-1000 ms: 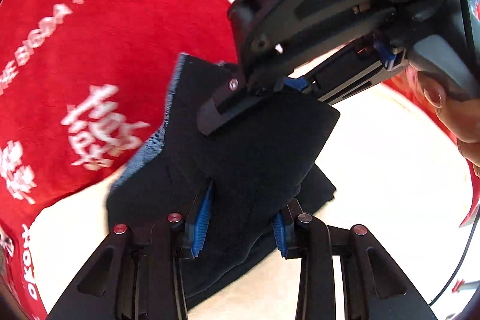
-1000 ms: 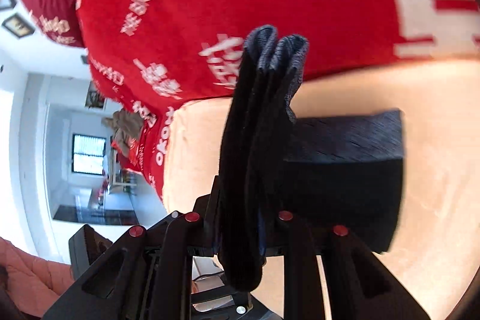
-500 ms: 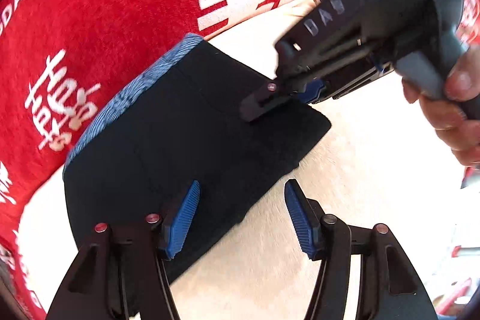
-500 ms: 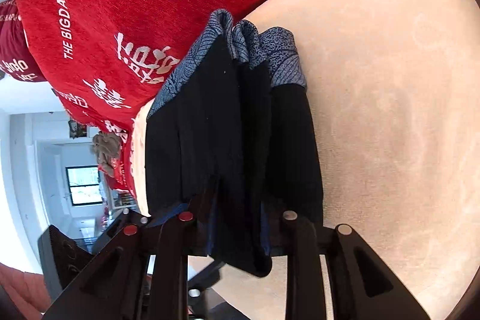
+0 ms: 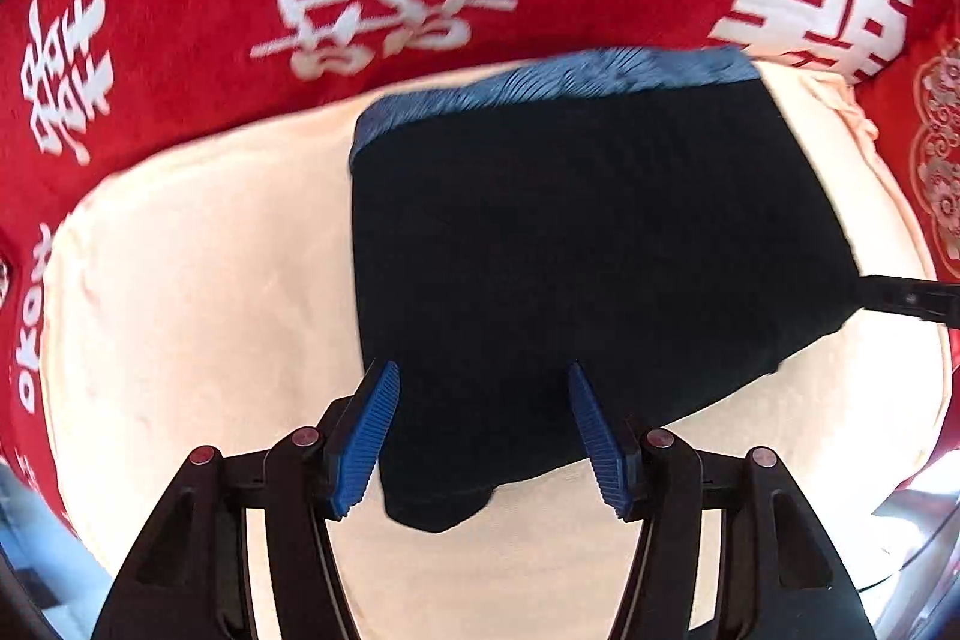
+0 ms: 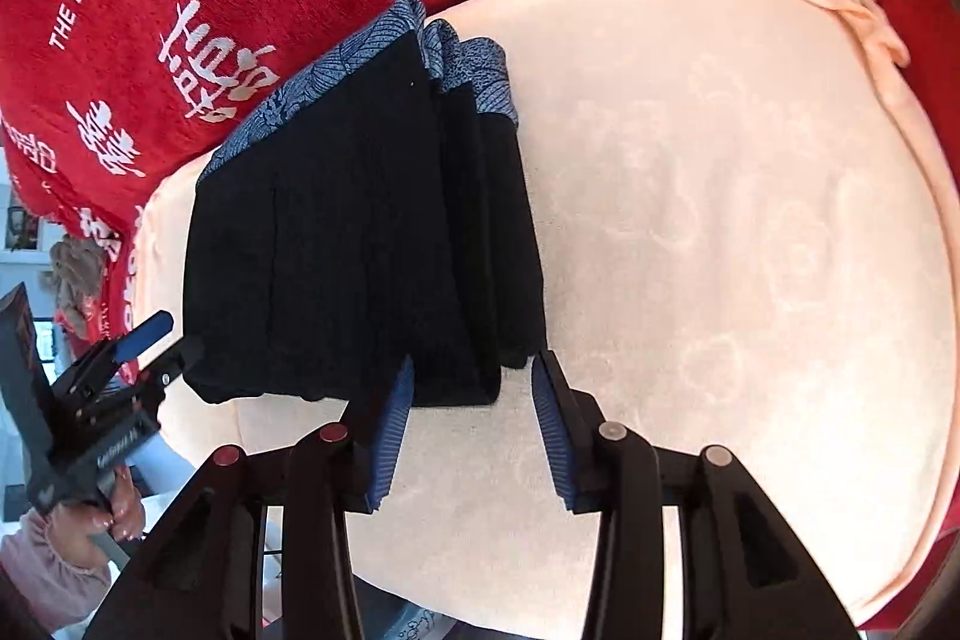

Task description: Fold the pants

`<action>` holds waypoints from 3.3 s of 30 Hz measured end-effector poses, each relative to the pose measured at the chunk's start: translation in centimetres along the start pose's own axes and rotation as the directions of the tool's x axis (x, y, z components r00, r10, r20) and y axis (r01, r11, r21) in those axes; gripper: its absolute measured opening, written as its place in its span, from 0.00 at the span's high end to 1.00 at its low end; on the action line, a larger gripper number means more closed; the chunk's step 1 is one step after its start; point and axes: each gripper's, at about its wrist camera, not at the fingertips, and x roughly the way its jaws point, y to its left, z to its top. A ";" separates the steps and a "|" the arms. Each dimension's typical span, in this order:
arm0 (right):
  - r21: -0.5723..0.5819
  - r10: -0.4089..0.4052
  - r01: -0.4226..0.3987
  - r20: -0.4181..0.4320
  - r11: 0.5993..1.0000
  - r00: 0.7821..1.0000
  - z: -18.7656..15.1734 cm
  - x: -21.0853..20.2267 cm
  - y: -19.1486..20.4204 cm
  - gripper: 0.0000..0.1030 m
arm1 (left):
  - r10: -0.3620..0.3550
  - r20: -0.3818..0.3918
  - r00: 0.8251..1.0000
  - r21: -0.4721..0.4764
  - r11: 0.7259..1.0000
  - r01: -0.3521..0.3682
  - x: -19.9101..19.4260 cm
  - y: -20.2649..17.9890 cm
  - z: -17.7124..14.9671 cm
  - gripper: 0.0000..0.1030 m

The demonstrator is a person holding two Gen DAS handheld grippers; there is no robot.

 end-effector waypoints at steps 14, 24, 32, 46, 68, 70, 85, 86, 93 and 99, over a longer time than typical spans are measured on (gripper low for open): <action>-0.120 -0.073 0.082 0.077 0.989 0.994 -0.3 0.5 6.3 0.57 | -0.031 -0.007 0.999 -0.045 0.998 0.031 2.6 2.2 -1.3 0.25; -0.136 -0.146 0.142 -0.017 0.980 0.989 -1.3 3.8 5.4 0.55 | -0.116 -0.065 0.991 -0.128 0.986 0.107 4.3 3.8 -0.6 0.19; -0.067 -0.121 0.116 -0.077 0.991 0.990 -2.6 4.8 4.0 0.55 | -0.126 -0.071 0.989 -0.140 0.983 0.116 4.2 4.3 -0.5 0.19; 0.026 -0.027 0.029 -0.081 0.999 0.996 -2.4 3.0 1.7 0.40 | -0.134 -0.090 0.987 -0.137 0.983 0.121 4.3 4.1 -0.2 0.19; 0.083 0.158 -0.156 -0.009 0.984 0.987 3.1 0.7 -3.4 0.25 | -0.293 -0.034 0.955 -0.222 0.934 0.279 4.4 9.5 4.5 0.19; 0.068 0.183 -0.180 -0.035 0.981 0.983 4.0 1.4 -3.8 0.25 | -0.333 -0.032 0.942 -0.219 0.922 0.319 5.1 10.5 4.9 0.19; 0.009 0.450 -0.454 -0.149 0.891 0.880 8.5 7.5 -4.5 0.23 | -0.594 -0.042 0.803 -0.200 0.793 0.576 10.9 10.6 6.3 0.19; 0.019 0.450 -0.452 -0.148 0.892 0.881 8.6 7.5 -4.5 0.23 | -0.592 -0.027 0.805 -0.215 0.790 0.574 11.0 10.5 6.2 0.19; 0.053 0.437 -0.434 -0.127 0.900 0.891 8.1 6.6 -3.8 0.45 | -0.541 0.025 0.840 -0.219 0.817 0.533 8.5 9.7 5.8 0.35; 0.075 0.506 -0.501 -0.113 0.862 0.855 7.0 4.4 -3.2 0.53 | -0.506 0.055 0.861 -0.205 0.838 0.506 4.5 8.9 4.9 0.39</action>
